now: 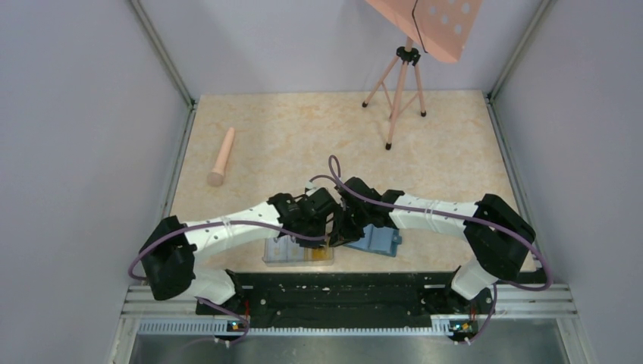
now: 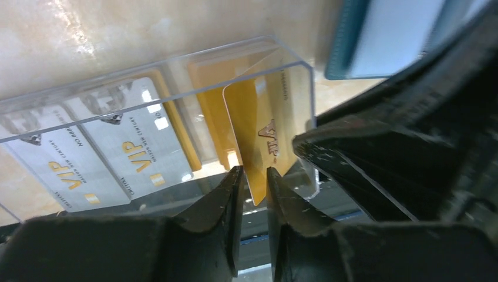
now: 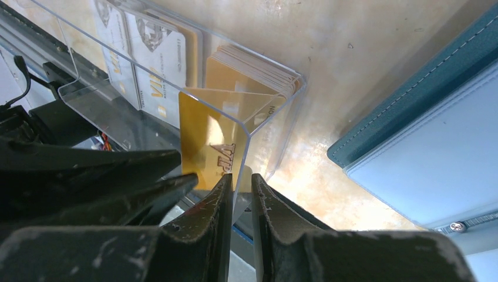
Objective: Put the credit cards into the card holder
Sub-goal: Pick up the credit card from the storage box.
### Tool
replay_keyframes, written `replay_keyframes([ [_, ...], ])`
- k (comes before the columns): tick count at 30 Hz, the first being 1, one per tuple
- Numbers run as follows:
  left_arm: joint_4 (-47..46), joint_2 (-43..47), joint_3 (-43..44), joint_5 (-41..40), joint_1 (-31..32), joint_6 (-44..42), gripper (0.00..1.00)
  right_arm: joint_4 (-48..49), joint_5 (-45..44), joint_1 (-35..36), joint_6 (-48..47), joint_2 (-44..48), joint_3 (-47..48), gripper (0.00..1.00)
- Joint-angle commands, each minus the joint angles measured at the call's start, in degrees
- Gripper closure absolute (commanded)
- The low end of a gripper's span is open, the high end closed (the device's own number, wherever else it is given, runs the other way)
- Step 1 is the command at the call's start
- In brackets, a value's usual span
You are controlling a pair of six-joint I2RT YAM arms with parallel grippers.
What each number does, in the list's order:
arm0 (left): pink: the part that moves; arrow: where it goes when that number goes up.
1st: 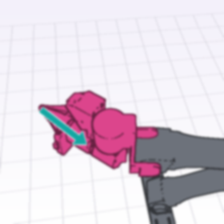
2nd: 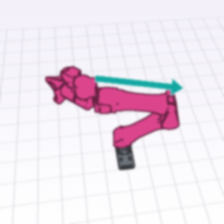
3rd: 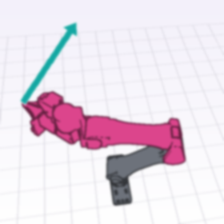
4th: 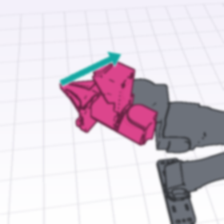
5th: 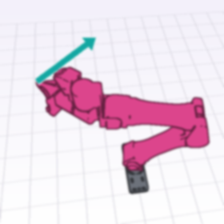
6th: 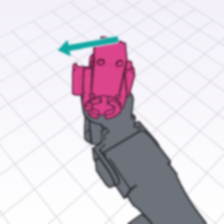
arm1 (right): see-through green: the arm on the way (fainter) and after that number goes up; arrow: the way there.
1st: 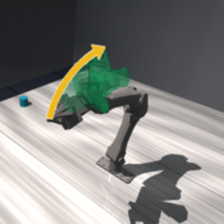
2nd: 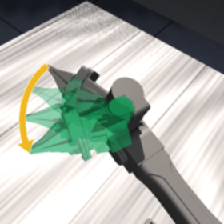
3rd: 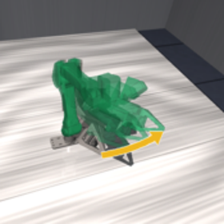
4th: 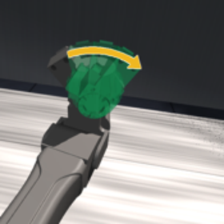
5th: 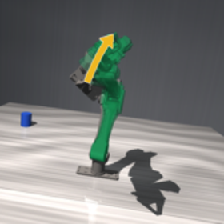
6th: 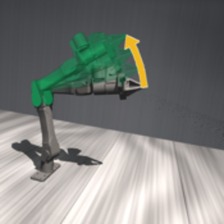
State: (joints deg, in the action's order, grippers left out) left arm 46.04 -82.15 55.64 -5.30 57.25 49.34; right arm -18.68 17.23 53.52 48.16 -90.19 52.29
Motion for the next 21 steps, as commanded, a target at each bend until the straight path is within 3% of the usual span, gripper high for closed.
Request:
replay_keyframes([
  [1,-7.7,4.7,-2.1,1.6,0.4,2.1,0.71,1.5,0.0,0.9,0.3,0.0,0.9,0.83],
  [4,-9.9,5.6,-3.9,2.8,0.0,2.5,0.67,1.5,0.0,0.9,0.3,-0.1,0.8,0.83],
  [14,-17.9,9.7,-9.5,7.4,-1.3,5.1,0.69,1.4,-0.1,0.9,0.4,0.2,0.8,0.83],
  [21,-18.7,12.6,-10.3,7.7,-1.9,5.1,0.68,1.3,-0.2,0.9,0.3,0.3,0.9,0.83],
])
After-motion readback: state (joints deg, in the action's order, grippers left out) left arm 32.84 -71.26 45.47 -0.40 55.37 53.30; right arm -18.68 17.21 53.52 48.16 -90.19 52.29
